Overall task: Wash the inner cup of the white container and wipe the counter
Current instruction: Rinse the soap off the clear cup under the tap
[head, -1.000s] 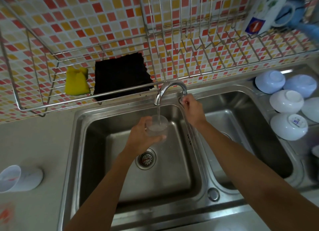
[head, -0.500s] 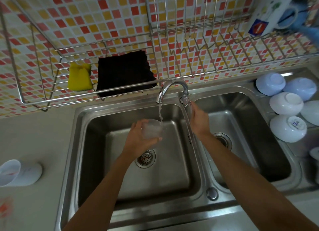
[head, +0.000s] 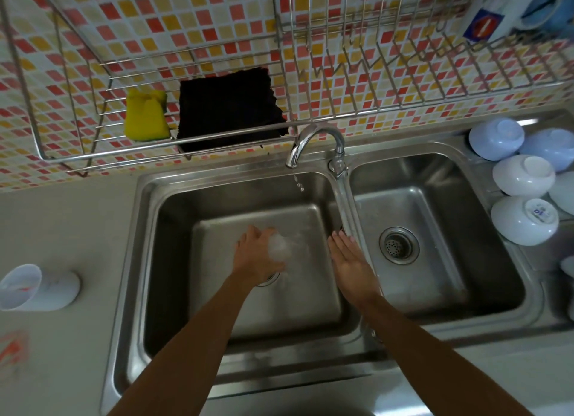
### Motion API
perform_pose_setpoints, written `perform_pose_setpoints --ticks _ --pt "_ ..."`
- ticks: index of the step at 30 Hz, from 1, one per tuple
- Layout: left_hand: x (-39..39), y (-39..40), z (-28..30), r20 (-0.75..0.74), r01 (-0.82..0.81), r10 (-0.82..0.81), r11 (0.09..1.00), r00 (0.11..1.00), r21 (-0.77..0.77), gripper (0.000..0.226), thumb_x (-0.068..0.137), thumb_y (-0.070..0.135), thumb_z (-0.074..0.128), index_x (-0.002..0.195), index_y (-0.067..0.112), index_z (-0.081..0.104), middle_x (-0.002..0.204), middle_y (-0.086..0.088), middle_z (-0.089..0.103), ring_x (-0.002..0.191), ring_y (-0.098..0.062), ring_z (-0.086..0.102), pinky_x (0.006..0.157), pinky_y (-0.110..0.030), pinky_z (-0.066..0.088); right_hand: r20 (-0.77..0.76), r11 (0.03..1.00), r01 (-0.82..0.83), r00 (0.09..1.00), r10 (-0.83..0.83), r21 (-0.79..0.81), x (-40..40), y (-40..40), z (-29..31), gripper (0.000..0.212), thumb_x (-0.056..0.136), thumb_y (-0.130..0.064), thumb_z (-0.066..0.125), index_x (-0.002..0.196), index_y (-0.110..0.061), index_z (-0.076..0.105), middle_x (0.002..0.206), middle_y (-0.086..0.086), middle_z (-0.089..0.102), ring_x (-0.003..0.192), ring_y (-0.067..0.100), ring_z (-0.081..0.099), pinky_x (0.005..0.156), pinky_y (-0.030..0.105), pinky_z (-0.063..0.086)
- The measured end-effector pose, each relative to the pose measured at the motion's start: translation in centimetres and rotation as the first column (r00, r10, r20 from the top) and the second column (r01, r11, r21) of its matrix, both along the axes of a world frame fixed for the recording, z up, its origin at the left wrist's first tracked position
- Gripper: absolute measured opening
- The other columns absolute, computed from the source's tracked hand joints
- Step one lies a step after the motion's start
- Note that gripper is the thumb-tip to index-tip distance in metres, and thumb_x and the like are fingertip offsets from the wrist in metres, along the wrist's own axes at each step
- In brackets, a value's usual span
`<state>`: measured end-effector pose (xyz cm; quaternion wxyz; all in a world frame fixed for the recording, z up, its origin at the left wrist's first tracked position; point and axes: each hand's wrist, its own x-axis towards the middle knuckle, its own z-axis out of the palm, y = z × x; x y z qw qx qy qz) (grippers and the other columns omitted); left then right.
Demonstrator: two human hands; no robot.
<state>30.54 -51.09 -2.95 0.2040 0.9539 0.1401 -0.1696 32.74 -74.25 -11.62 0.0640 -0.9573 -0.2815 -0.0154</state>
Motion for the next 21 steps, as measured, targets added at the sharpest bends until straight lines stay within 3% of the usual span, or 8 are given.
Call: perform_pose_setpoints --ticks 5,10,16,21 --pt "-0.1 0.2 -1.0 -0.027 0.082 -0.079 0.983 0.997 0.166 0.080 0.066 0.051 0.076 0.134 0.032 0.040 0.121 -0.005 0.039 0.111 -0.024 0.042 0.101 -0.034 0.033 -0.013 1.000 0.012 1.000 -0.012 -0.026 -0.1 0.0 -0.3 0.059 0.080 0.001 0.037 0.139 0.003 0.040 0.144 0.021 0.043 0.137 0.031 0.036 0.117 0.040 0.012" --pt "0.5 -0.3 -1.3 -0.054 0.251 -0.251 0.879 0.966 0.405 0.075 0.071 0.048 0.075 0.134 0.028 0.040 0.125 -0.010 0.041 0.112 -0.026 0.043 0.098 -0.035 0.035 -0.046 1.000 -0.001 0.999 0.000 -0.018 -0.1 0.3 0.0 0.067 0.073 0.006 0.060 0.138 0.005 0.041 0.142 0.022 0.044 0.136 0.032 0.038 0.116 0.045 0.024" --pt "0.7 -0.7 -1.0 -0.163 0.454 -0.470 0.615 0.868 0.644 0.055 0.082 0.020 0.066 0.132 0.018 0.042 0.130 -0.014 0.041 0.116 -0.029 0.045 0.101 -0.040 0.036 -0.063 0.998 -0.008 0.998 0.004 -0.060 -0.2 0.3 0.2 0.070 0.071 0.006 0.060 0.138 0.006 0.040 0.142 0.023 0.044 0.136 0.033 0.038 0.115 0.046 0.026" --pt "-0.2 -0.2 -1.0 -0.124 0.423 -0.465 0.621 0.876 0.659 0.052 0.085 0.018 0.064 0.131 0.019 0.041 0.129 -0.013 0.042 0.115 -0.028 0.046 0.100 -0.040 0.037 -0.088 0.991 0.003 0.996 -0.015 -0.132 -0.1 0.4 0.3 0.066 0.077 0.002 0.060 0.140 0.005 0.038 0.144 0.022 0.042 0.138 0.032 0.034 0.118 0.045 0.019"
